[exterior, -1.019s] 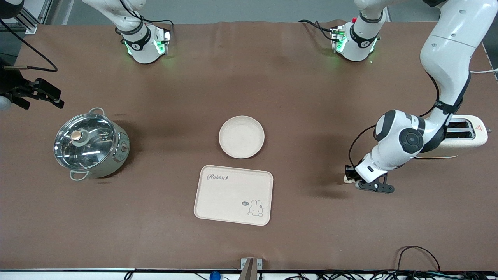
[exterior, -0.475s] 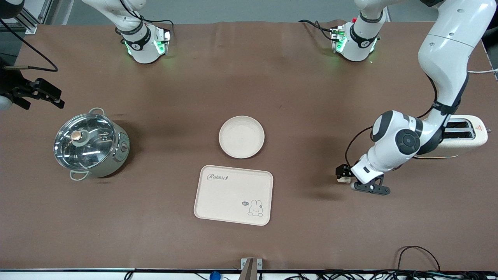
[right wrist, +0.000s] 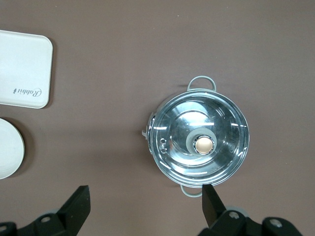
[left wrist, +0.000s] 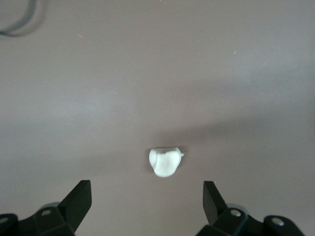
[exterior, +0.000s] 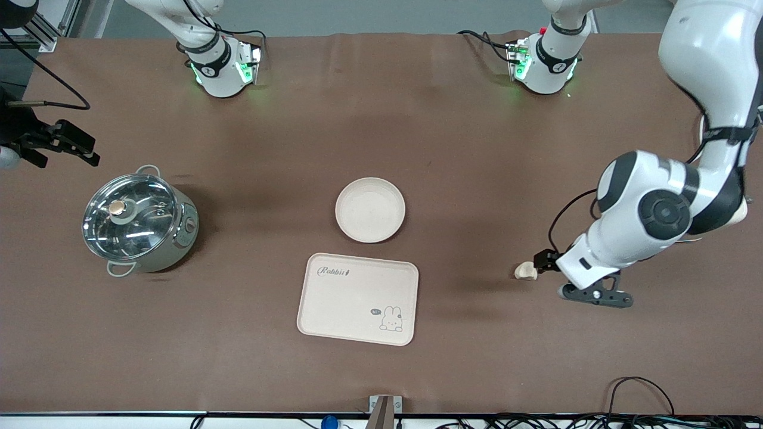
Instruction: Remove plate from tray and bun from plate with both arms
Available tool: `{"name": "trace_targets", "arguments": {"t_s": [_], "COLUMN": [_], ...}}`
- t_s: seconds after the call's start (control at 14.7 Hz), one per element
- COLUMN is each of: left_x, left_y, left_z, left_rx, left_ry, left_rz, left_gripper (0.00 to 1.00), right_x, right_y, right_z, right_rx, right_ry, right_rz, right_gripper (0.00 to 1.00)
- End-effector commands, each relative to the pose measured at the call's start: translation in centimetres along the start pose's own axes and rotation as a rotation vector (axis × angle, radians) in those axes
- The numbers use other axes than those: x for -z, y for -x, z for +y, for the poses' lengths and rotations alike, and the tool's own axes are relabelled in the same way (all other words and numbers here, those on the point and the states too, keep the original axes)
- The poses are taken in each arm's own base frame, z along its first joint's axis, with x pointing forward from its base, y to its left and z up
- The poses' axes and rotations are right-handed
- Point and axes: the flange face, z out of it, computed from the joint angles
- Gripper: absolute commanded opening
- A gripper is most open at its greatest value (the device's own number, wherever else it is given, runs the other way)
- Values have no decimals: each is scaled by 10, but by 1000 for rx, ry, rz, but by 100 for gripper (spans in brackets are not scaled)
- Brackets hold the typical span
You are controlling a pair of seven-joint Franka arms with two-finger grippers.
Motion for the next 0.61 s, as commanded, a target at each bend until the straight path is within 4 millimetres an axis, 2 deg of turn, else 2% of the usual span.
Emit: {"name": "trace_targets", "arguments": {"t_s": [0.0, 0.14, 0.2, 0.34, 0.41, 0.54], "left_x": [51, 86, 115, 161, 190, 222], "left_y": [15, 28, 38, 63, 80, 105], "left_z": [-3, -23, -32, -38, -53, -69], "left_rx": [17, 45, 54, 78, 93, 67], "left_ry": [-13, -37, -35, 25, 50, 66], "left_rz": [-36, -31, -12, -35, -25, -14], "left_gripper": [100, 100, 100, 100, 100, 100], "right_x": [1, 1, 1, 1, 1, 1], "right_y": [6, 6, 6, 6, 6, 6], "right_z": [0, 0, 0, -1, -1, -1], "right_rx": [6, 6, 6, 6, 5, 8], "right_ry": [-8, -8, -8, -9, -9, -9], "right_rz": [7, 6, 5, 6, 6, 6], "right_gripper": [100, 100, 100, 100, 100, 100]}}
